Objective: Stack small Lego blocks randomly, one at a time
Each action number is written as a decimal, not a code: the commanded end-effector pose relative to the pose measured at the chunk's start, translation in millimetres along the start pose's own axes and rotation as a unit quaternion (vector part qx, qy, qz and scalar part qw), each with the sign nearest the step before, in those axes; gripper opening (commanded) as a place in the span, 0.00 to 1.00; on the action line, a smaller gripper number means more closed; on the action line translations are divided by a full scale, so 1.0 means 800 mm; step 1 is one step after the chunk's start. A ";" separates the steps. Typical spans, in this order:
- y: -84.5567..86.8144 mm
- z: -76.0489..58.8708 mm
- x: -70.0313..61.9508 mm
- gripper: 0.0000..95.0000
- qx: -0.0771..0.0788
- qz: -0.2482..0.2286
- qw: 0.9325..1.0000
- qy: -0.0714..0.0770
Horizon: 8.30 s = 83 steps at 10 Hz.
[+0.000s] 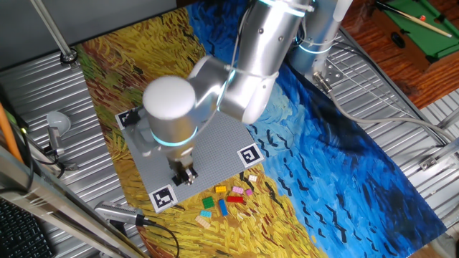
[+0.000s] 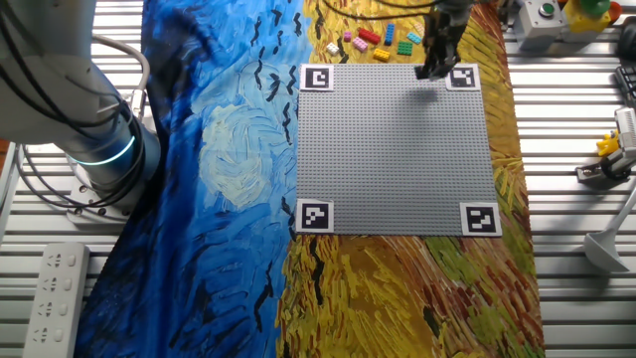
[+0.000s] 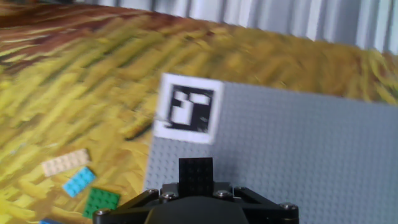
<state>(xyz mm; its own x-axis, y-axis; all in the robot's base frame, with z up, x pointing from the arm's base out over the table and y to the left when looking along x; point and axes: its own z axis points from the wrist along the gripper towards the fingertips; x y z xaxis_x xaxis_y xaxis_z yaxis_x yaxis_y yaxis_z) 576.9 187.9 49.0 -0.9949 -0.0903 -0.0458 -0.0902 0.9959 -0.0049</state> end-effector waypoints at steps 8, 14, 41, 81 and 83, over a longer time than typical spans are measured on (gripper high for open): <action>0.019 0.030 -0.008 0.00 -0.001 0.022 1.000 -0.003; 0.021 0.037 -0.008 0.00 -0.005 0.024 1.000 -0.003; 0.028 0.050 -0.011 0.40 -0.007 0.033 0.999 -0.011; 0.032 0.024 -0.027 0.00 -0.012 -0.019 1.000 -0.011; 0.032 0.027 -0.027 0.00 -0.012 -0.023 1.000 -0.010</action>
<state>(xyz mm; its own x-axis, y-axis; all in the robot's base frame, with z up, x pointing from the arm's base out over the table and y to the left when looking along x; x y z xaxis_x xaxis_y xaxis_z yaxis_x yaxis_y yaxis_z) 595.3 214.9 27.1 -0.9884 -0.1373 -0.0645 -0.1385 0.9902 0.0154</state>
